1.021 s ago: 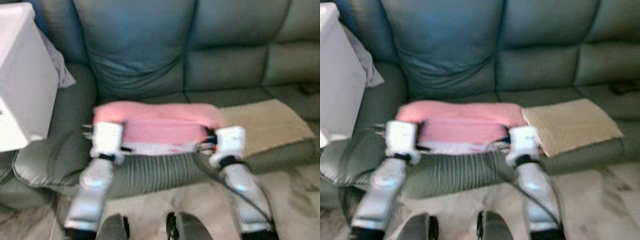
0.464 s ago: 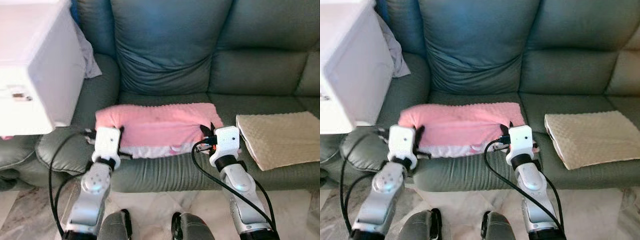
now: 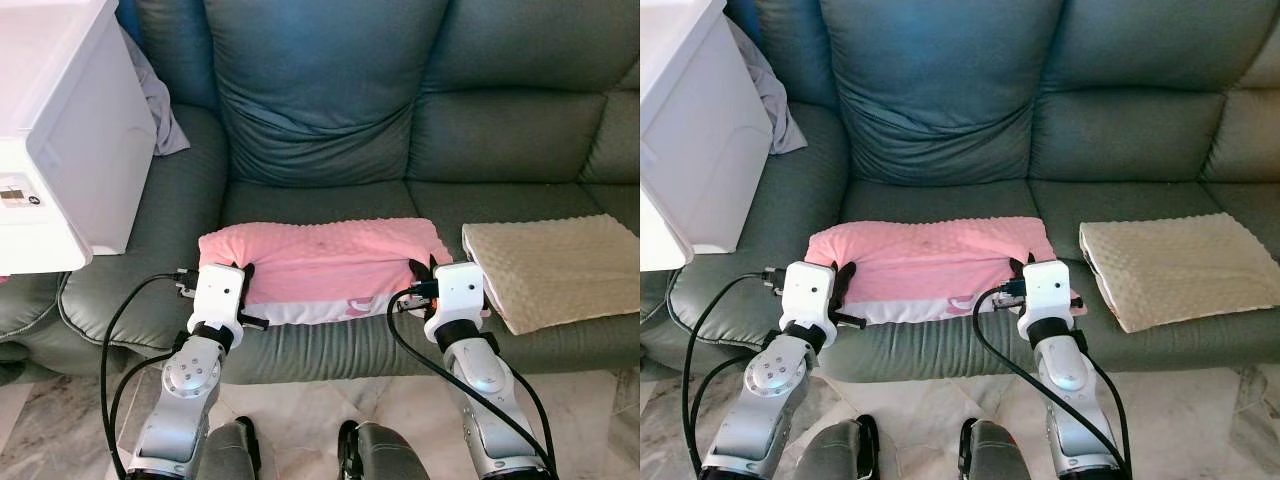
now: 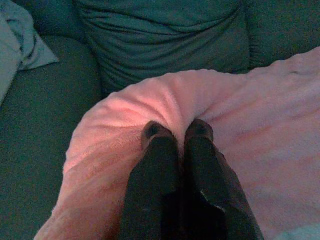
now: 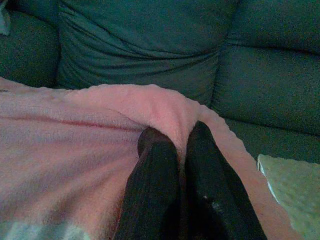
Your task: Move the pillow to the sofa
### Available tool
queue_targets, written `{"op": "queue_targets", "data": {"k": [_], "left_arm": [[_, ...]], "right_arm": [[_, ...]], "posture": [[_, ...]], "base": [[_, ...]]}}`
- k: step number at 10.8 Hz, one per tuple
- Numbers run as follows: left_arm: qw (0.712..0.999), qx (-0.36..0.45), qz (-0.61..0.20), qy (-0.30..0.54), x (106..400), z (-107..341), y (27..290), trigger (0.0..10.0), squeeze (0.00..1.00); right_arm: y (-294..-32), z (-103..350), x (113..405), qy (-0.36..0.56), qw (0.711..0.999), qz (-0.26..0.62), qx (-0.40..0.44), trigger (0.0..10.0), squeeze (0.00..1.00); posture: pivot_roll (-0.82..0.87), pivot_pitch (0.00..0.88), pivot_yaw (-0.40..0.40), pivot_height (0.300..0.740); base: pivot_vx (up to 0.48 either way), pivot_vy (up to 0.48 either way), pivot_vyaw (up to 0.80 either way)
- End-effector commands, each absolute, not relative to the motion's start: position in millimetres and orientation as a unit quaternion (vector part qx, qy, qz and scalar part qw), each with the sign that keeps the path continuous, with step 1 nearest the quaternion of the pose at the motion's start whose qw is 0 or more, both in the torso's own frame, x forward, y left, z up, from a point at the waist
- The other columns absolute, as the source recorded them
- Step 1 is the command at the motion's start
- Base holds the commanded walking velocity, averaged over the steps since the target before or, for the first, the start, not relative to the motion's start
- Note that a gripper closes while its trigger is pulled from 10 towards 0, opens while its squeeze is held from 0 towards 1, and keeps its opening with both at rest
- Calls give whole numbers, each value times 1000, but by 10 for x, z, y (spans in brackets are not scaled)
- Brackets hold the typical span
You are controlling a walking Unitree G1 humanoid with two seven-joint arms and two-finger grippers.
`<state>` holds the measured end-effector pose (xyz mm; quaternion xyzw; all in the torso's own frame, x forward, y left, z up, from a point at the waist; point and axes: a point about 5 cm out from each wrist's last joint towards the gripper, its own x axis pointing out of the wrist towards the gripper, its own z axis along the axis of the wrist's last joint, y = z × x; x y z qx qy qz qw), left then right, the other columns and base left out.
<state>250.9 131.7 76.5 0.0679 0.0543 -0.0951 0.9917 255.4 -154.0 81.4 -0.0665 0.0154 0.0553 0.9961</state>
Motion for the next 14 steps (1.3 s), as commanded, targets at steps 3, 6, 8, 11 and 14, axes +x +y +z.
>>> {"op": "queue_targets", "data": {"k": [3,6,8,11,14], "left_arm": [[992,72,-95,48,2525,790,1324,10000,0],[992,70,-97,46,2535,799,1293,10000,0],[992,71,-97,46,2532,792,1284,10000,0],[992,60,-106,33,2558,854,1278,10000,0],[992,51,-111,24,2564,889,1273,10000,0]], "right_arm": [[-1584,822,2553,15,997,44,-63,10000,0],[-1586,828,2578,11,997,45,-60,10000,0],[-1579,839,2591,7,997,48,-55,10000,0],[-1575,838,2608,6,997,50,-54,10000,0],[-1584,839,2607,3,997,49,-53,10000,0]], "posture": [[-51,184,-33,695],[-49,177,-35,635],[-51,172,-38,598],[-47,168,-36,598],[-46,166,-36,598]], "base": [[0,0,0],[0,0,0],[0,0,0],[0,0,0],[0,0,0]]}}
